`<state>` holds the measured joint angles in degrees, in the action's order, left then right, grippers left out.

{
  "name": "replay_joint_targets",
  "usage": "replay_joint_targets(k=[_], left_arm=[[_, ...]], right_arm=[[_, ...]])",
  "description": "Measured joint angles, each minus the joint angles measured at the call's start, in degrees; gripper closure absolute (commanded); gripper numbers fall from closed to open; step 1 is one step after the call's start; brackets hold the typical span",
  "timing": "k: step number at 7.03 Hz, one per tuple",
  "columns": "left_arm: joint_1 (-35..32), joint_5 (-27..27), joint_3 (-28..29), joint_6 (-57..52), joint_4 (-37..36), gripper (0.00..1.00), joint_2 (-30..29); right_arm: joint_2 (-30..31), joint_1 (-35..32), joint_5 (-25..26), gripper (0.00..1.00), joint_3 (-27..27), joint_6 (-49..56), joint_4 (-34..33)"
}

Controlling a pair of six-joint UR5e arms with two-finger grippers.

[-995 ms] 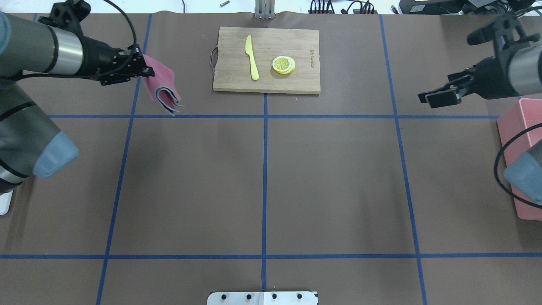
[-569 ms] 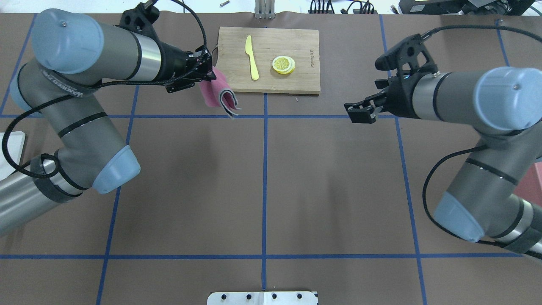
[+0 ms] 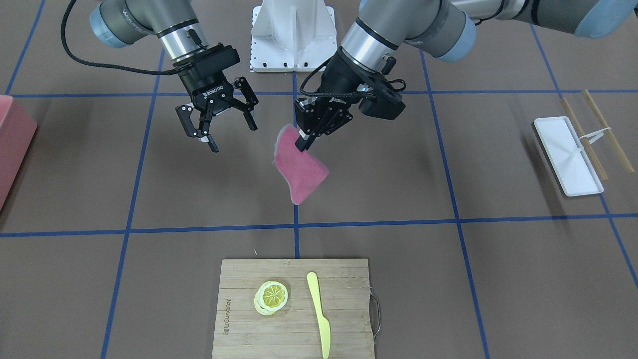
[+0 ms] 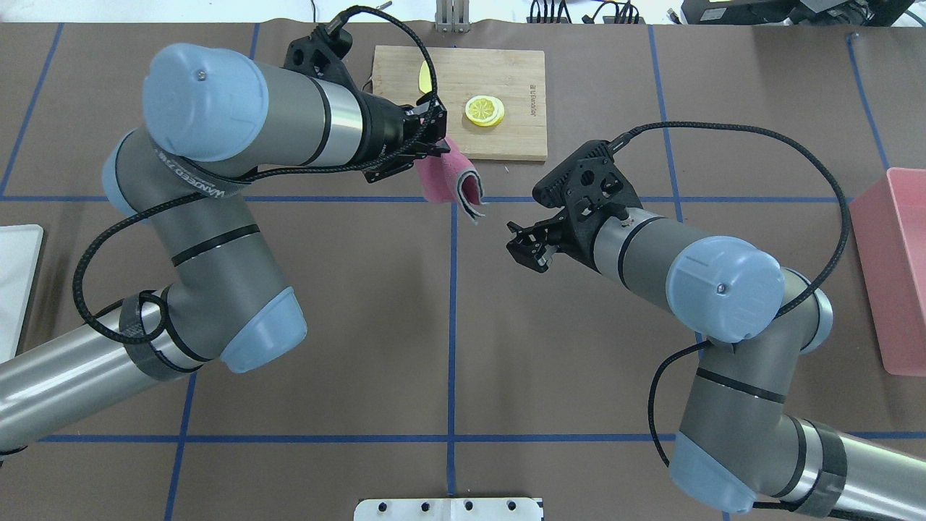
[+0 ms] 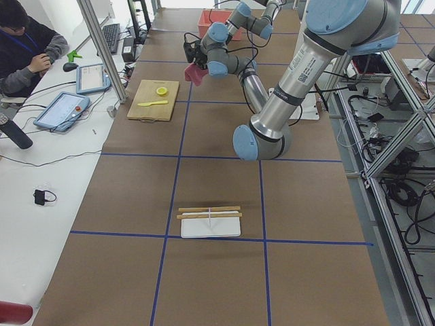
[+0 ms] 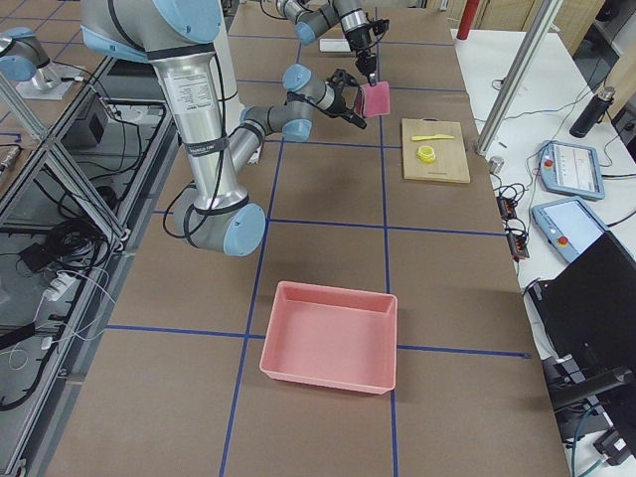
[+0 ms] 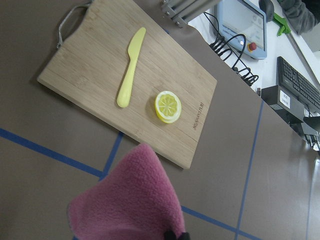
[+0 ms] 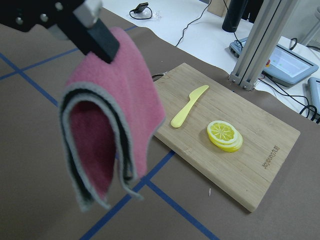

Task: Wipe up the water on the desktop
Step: 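Grasp the hanging pink cloth with the right gripper below the left gripper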

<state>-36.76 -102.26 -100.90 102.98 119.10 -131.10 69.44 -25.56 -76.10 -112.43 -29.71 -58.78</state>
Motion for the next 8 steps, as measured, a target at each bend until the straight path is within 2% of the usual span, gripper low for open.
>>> replay_joint_targets(k=[2, 4, 6, 8], left_arm=[[1.5, 0.8, -0.4, 1.5, 0.0, 1.0, -1.1], [2.6, 0.9, -1.6, 1.8, 0.0, 1.0, -1.2], [3.7, 0.9, -2.7, 1.9, 0.0, 1.0, -1.0], [3.9, 0.8, -3.7, 1.6, 0.0, 1.0, -0.2]], right_arm=[[-0.4, 2.8, 4.5, 0.33, 0.6, 0.9, 0.0], [-0.5, 3.7, 6.1, 0.5, 0.8, 2.1, 0.0], [-0.4, 3.7, 6.3, 0.5, 0.8, 2.7, 0.0], [-0.2, 3.8, 6.7, 0.45, 0.8, 2.8, 0.0]])
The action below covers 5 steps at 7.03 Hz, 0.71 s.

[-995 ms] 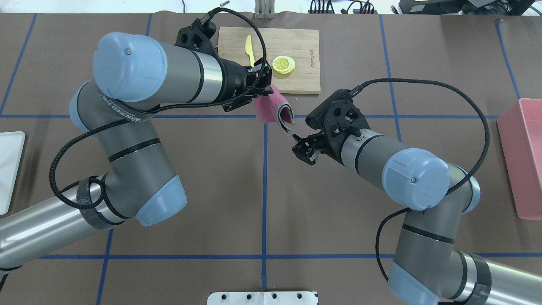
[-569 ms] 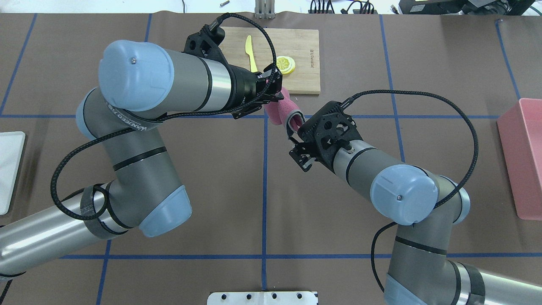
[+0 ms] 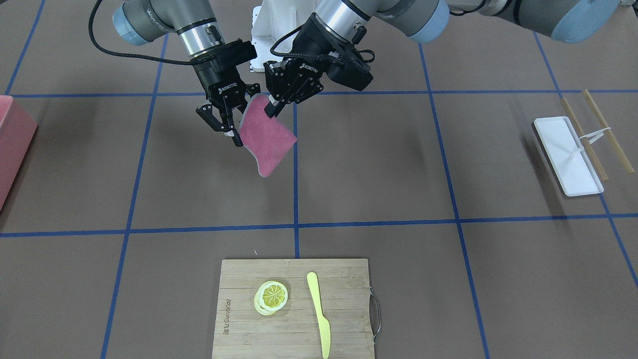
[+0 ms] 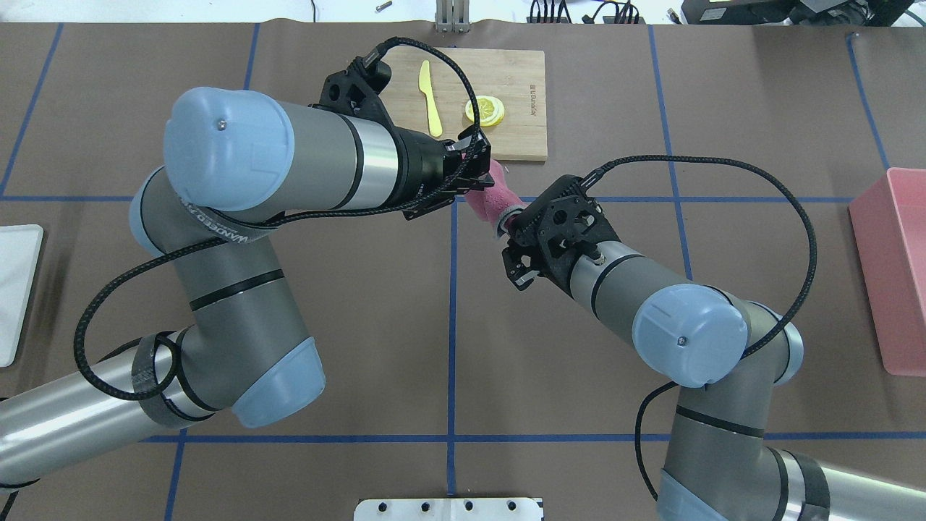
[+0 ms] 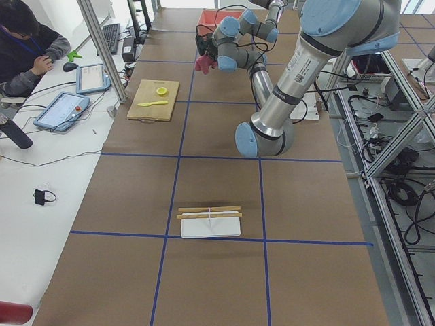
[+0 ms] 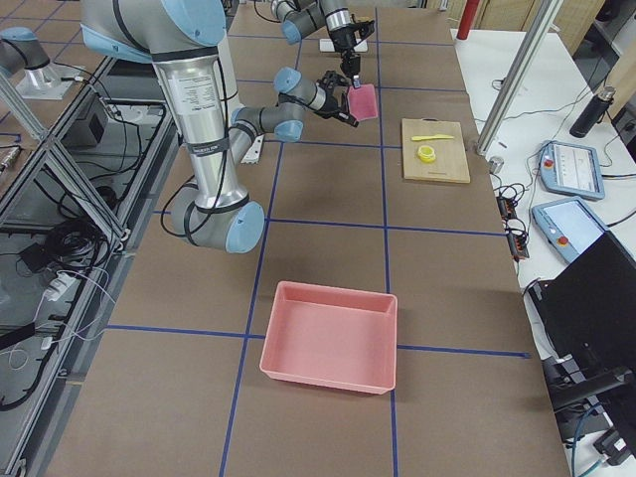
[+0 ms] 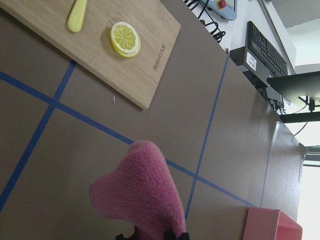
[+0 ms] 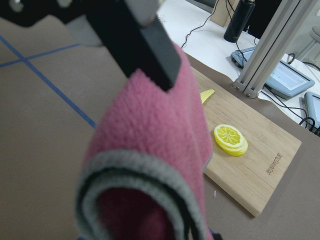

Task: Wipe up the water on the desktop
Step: 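Grasp the hanging pink cloth with the right gripper below the left gripper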

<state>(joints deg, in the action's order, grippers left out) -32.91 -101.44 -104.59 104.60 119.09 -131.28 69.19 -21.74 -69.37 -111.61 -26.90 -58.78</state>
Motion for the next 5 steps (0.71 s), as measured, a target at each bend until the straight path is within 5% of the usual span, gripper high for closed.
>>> replay_joint_targets(k=[1, 2, 5], left_arm=[[0.0, 0.0, -1.1, -0.3, 0.0, 1.0, 1.2], [0.0, -0.1, -1.9, -0.5, 0.0, 1.0, 2.2], [0.1, -0.1, -2.2, -0.6, 0.0, 1.0, 2.6]], right_arm=[[0.0, 0.0, 0.1, 0.53, 0.0, 0.0, 0.0], [0.0, 0.0, 0.2, 0.73, -0.1, 0.0, 0.1], [-0.2, 0.4, 0.4, 0.73, 0.0, -0.1, 0.1]])
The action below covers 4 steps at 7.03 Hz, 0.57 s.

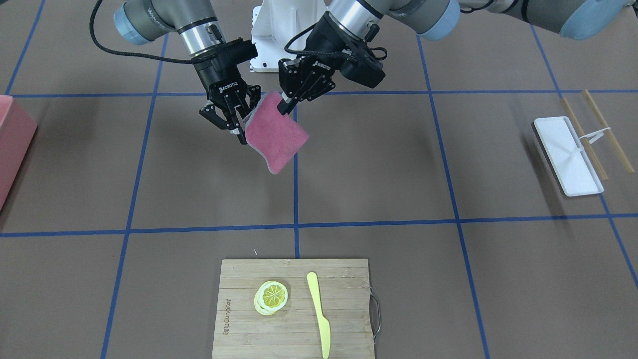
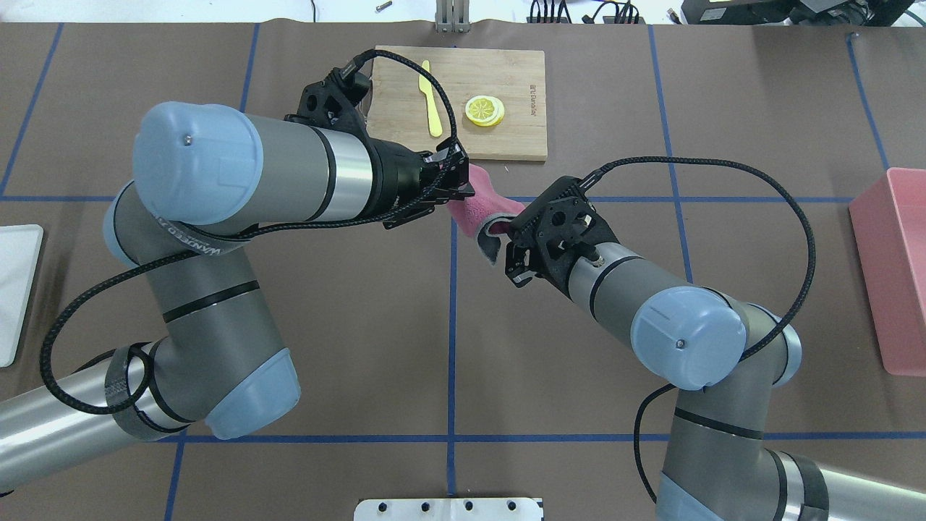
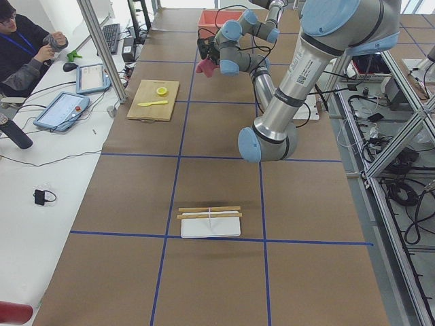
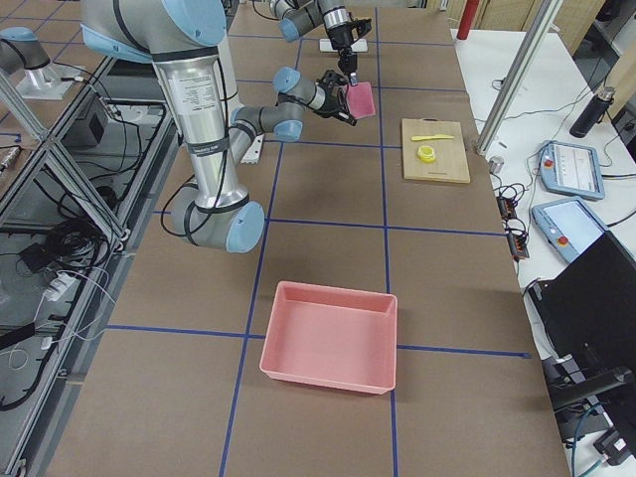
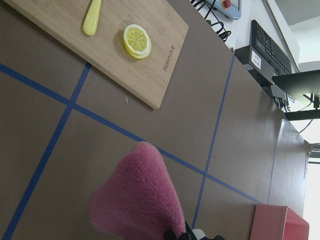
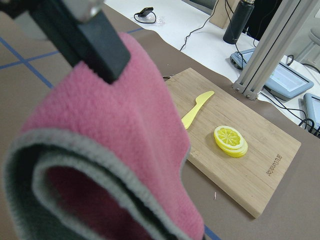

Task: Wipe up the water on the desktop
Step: 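Grasp the hanging pink cloth with the right gripper below the left gripper, then open the left gripper and withdraw it while the right gripper pulls the cloth away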

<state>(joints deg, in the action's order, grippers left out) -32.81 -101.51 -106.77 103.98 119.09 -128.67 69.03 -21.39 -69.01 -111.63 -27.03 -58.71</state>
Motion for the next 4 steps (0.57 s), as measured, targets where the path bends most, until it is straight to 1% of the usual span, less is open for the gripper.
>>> replay_joint_targets(k=[1, 2, 4], left_arm=[[0.0, 0.0, 0.0, 0.0, 0.0, 1.0, 0.0], [0.0, 0.0, 0.0, 0.0, 0.0, 1.0, -0.1], [0.0, 0.0, 0.1, 0.0, 0.0, 1.0, -0.1]], right_arm=[[0.0, 0.3, 0.6, 0.79, 0.0, 0.0, 0.0], [0.0, 0.7, 1.6, 1.0, 0.0, 0.0, 0.0], [0.1, 0.9, 2.6, 1.0, 0.0, 0.0, 0.0]])
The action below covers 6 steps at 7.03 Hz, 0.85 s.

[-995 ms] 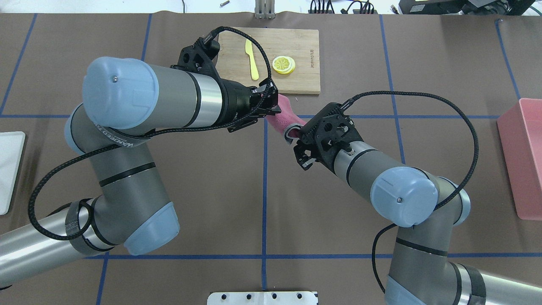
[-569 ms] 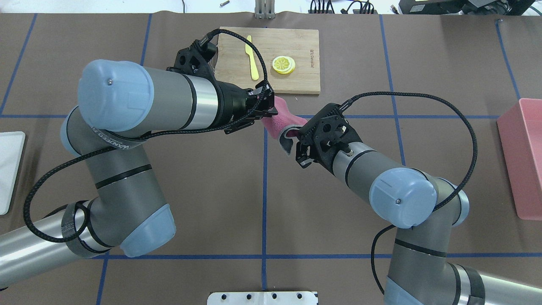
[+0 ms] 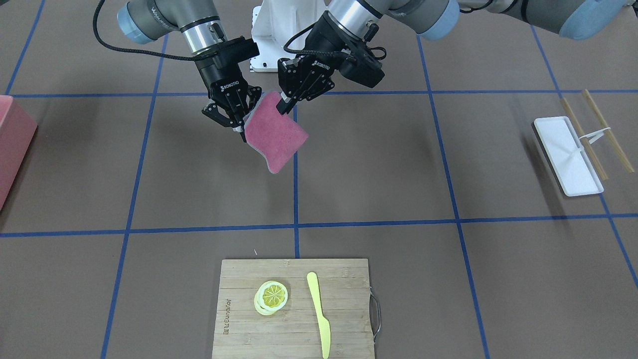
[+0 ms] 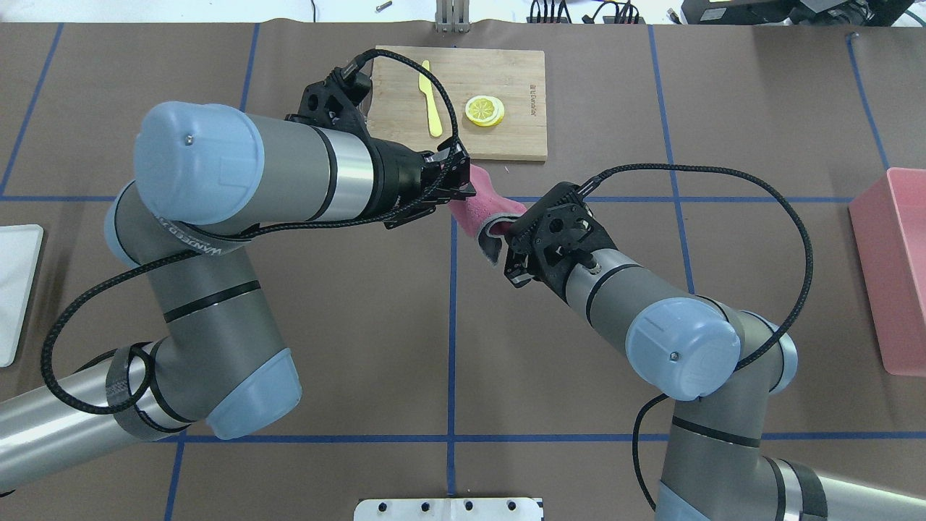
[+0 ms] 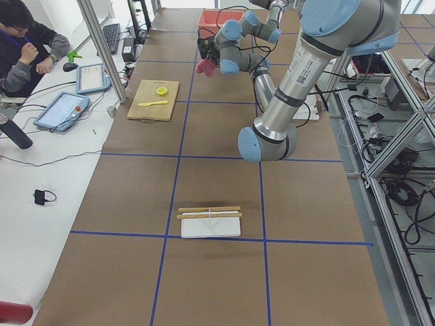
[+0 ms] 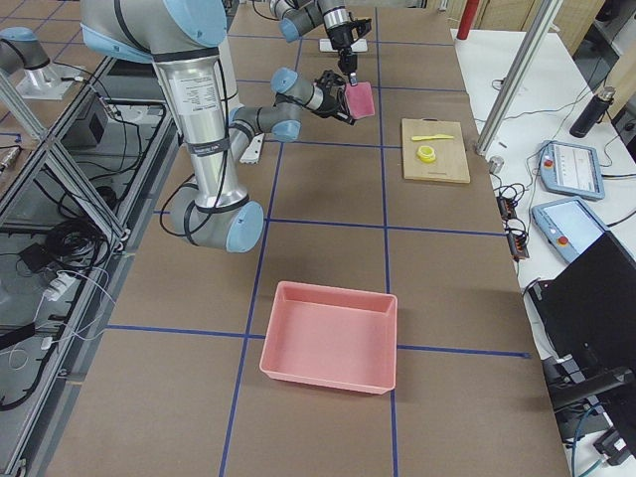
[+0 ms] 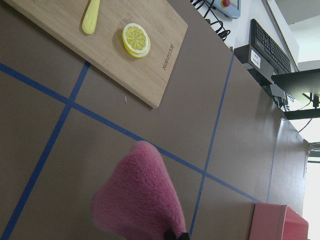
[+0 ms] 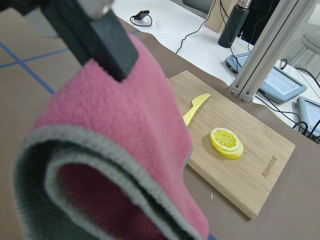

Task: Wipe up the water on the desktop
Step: 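Open the left gripper and withdraw it while the right gripper pulls the cloth away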

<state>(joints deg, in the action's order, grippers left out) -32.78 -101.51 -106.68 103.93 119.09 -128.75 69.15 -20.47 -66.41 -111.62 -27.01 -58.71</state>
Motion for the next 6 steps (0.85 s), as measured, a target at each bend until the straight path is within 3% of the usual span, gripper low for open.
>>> replay_joint_targets(k=[1, 2, 3, 6], left_arm=[[0.0, 0.0, 0.0, -0.2, 0.0, 1.0, 0.1], [-0.1, -0.1, 0.0, -0.4, 0.0, 0.71, 0.2], [-0.2, -0.2, -0.1, -0.6, 0.0, 0.07, 0.4], [-0.7, 0.7, -1.7, -3.7, 0.0, 0.02, 3.3]], right_arm=[[0.1, -0.1, 0.1, 1.0, 0.0, 0.0, 0.0], [0.2, -0.2, 0.1, 1.0, -0.1, 0.0, 0.0], [0.2, -0.4, 0.0, 1.0, -0.3, 0.0, 0.0], [0.0, -1.8, -0.3, 1.0, -0.6, -0.1, 0.1]])
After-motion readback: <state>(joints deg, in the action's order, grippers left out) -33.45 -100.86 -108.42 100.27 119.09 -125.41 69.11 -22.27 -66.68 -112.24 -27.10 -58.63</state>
